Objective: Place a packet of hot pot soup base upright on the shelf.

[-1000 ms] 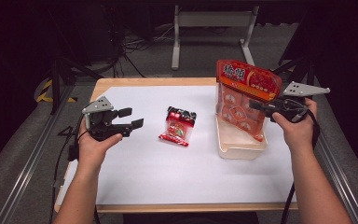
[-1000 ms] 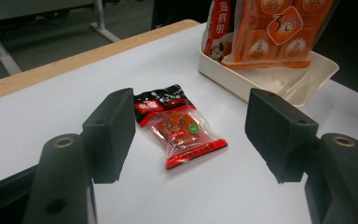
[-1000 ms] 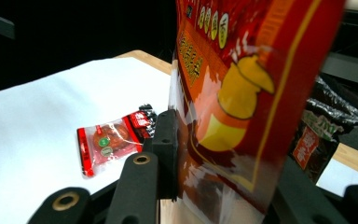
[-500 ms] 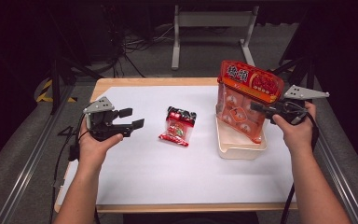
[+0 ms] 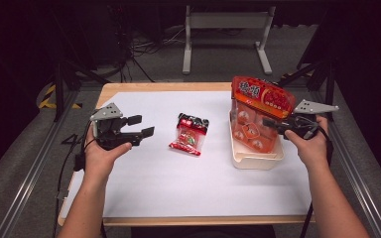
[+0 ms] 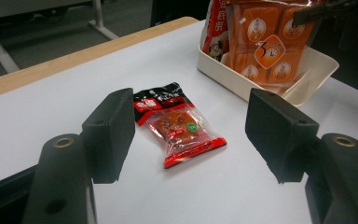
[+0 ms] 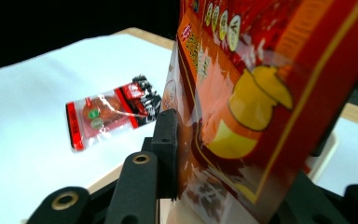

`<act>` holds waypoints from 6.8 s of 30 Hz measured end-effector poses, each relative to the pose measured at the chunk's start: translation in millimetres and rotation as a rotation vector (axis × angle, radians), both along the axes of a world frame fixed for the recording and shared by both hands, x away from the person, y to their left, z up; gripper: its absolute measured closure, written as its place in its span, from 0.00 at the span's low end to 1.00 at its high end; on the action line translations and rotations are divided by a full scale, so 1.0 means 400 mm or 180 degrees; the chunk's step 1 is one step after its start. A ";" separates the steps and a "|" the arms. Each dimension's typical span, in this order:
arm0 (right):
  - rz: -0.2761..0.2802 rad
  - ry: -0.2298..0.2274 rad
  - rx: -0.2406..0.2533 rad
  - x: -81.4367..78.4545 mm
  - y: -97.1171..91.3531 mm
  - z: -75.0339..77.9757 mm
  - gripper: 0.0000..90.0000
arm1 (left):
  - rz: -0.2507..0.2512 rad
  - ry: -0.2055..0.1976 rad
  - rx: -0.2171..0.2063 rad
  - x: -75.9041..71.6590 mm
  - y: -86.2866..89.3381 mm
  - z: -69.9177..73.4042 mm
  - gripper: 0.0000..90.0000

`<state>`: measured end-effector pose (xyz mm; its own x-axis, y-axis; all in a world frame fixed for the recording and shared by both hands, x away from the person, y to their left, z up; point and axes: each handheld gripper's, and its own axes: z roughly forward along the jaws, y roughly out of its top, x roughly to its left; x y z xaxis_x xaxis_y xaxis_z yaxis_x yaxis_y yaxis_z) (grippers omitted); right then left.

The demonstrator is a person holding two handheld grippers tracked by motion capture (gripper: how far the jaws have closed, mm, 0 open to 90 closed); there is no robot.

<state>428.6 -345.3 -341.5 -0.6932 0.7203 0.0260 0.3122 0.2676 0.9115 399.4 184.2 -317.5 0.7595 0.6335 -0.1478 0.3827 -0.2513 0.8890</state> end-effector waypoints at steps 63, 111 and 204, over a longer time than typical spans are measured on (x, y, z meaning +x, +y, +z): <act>-0.0375 -0.0248 -0.0253 -0.184 -0.079 0.012 0.35 | 0.0042 0.0123 0.0144 0.060 -0.028 -0.077 0.45; 0.0106 -0.0362 -0.0298 -0.251 0.022 -0.017 0.25 | 0.0069 0.0428 0.0149 0.169 -0.139 -0.211 0.28; 0.0264 0.0039 -0.0189 -0.231 0.119 -0.017 0.44 | -0.0134 0.0131 0.0235 0.091 -0.200 -0.214 0.99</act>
